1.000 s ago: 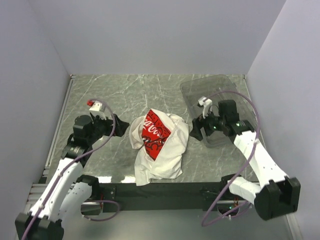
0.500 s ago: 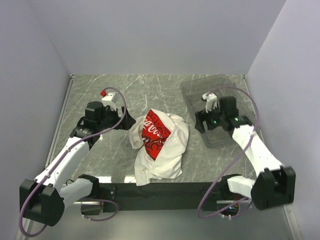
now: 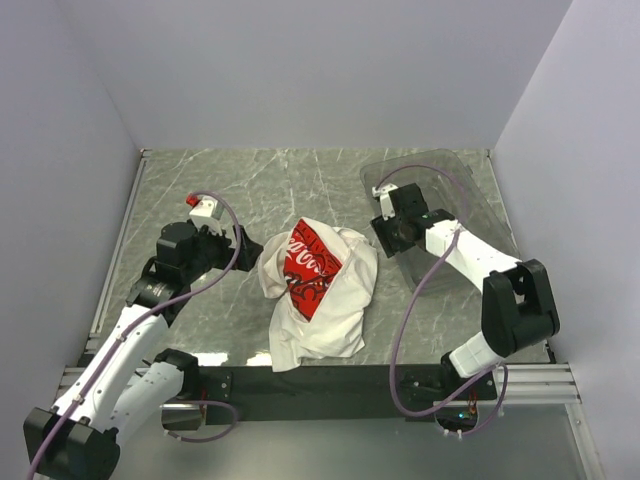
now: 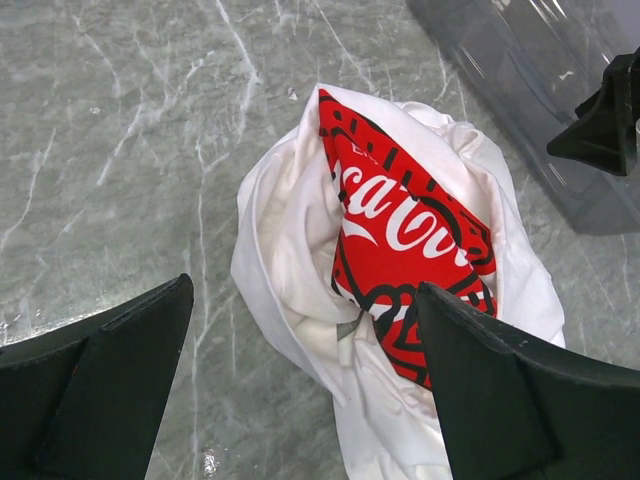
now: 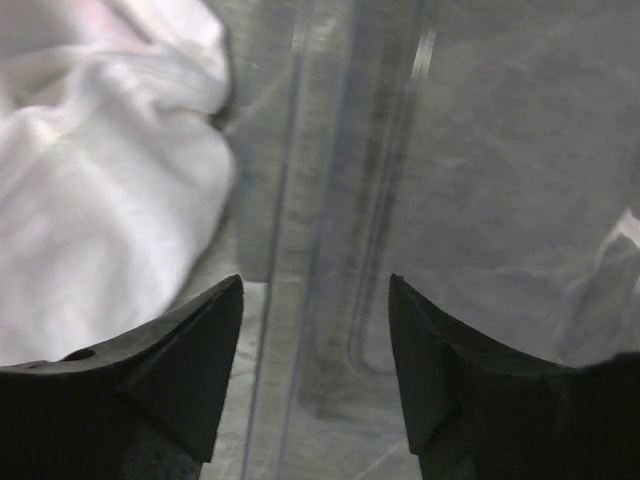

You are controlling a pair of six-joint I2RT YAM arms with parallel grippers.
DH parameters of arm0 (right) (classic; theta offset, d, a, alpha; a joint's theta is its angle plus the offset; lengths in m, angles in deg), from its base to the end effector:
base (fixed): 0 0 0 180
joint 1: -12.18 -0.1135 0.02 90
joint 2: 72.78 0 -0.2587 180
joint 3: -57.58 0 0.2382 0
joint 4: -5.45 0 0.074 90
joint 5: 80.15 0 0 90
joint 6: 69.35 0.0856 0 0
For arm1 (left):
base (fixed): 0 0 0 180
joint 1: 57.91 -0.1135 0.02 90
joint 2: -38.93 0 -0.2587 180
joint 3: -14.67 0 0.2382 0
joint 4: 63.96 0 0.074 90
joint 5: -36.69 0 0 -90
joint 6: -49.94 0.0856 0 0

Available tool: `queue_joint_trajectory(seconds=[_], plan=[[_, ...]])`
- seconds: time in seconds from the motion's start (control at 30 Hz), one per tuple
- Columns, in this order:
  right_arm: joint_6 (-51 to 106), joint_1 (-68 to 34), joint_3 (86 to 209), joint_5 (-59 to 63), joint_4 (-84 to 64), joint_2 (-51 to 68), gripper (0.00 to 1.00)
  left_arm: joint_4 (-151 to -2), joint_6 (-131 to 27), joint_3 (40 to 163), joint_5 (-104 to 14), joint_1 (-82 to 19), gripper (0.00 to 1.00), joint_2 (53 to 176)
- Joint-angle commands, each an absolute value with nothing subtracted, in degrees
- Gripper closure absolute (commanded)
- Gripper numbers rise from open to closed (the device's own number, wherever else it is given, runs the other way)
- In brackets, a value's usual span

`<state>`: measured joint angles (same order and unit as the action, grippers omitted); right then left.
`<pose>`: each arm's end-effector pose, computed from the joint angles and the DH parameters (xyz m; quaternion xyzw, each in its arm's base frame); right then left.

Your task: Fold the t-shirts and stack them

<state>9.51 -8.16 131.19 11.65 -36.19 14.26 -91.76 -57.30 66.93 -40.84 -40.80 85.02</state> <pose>0.3101 0.1121 0.1857 -0.2542 0.9193 0.0091 0.3003 0.2085 -0.0835 0.2674 0.0601 0.8224 -0.2508 0.5071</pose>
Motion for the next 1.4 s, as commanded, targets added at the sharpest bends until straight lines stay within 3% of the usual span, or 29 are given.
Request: queue_joint_trajectory(seconds=[0.0,0.17,0.3,0.4,0.67,0.93,1.17,1.27,1.33,1.37], plan=[[10.2,-8.2,131.5,19.8,-33.5,14.5,0.35,-91.0,-56.4,66.9,-42.8,-40.4,0.01,84.3],[9.7,-8.1,130.2,21.9,-30.9,16.1,0.52,-91.1,-56.0,67.3,-42.5,-40.2,0.01,84.8],[10.0,-7.3,131.4,23.6,-29.9,18.0,0.76,-90.8,-56.0,67.1,-42.1,-40.2,0.01,83.6],[10.7,-5.8,133.9,24.5,-29.4,20.0,0.87,-90.3,-56.1,66.8,-41.8,-40.2,0.01,82.4],[16.4,-1.1,148.9,25.0,-33.3,29.8,1.0,-89.9,-56.2,66.4,-41.6,-39.7,0.01,80.0],[22.8,0.2,158.4,31.1,-35.9,36.8,0.98,-89.5,-56.1,66.3,-40.9,-39.5,0.01,79.5],[22.7,3.5,164.4,29.1,-37.8,40.9,0.85,-89.0,-55.8,66.3,-39.3,-39.5,0.01,80.9],[21.2,3.7,165.3,27.1,-38.1,40.2,0.71,-87.2,-55.1,65.6,-35.4,-39.4,0.01,81.8],[17.8,3.1,164.5,26.3,-36.7,36.9,0.52,-85.2,-53.5,64.2,-31.7,-39.4,0.0,83.0],[16.7,2.8,163.1,26.2,-36.0,35.4,0.37,-83.6,-53.2,63.9,-29.6,-39.4,0.01,83.5]])
